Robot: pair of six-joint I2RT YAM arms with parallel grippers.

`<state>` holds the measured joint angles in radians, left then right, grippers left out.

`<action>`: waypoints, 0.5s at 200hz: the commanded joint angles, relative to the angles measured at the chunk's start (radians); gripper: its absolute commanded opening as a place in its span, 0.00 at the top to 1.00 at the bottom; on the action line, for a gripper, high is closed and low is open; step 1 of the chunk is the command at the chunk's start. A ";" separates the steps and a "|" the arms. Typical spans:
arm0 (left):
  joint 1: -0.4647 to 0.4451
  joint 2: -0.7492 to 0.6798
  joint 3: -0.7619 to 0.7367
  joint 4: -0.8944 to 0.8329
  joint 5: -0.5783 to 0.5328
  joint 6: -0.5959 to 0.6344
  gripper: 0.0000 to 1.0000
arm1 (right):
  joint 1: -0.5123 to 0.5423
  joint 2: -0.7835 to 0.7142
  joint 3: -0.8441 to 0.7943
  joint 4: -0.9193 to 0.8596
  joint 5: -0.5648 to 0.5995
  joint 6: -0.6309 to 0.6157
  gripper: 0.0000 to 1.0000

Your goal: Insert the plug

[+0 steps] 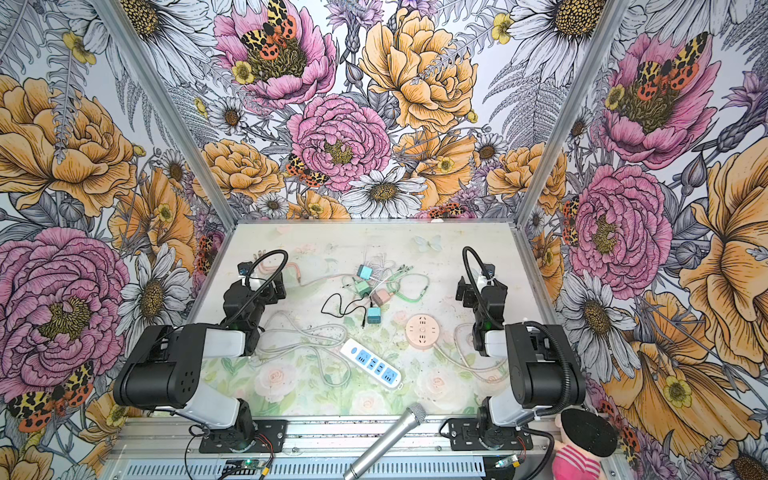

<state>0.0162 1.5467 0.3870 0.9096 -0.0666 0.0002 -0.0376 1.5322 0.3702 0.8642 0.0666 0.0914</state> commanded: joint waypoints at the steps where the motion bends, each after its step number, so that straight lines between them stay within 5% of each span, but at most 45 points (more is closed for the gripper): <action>1: 0.001 0.003 -0.007 0.020 0.016 0.007 0.01 | 0.007 0.006 0.024 0.003 -0.005 -0.006 0.00; 49: -0.020 -0.063 -0.002 -0.038 -0.054 0.016 0.01 | 0.009 -0.003 0.021 0.004 0.039 0.008 0.05; 100: -0.090 -0.343 0.190 -0.605 -0.201 -0.053 0.01 | 0.012 -0.144 0.136 -0.304 0.136 0.036 0.06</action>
<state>-0.0528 1.3090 0.4652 0.5938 -0.1810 -0.0021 -0.0330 1.4731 0.4007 0.7322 0.1486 0.1116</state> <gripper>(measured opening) 0.986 0.946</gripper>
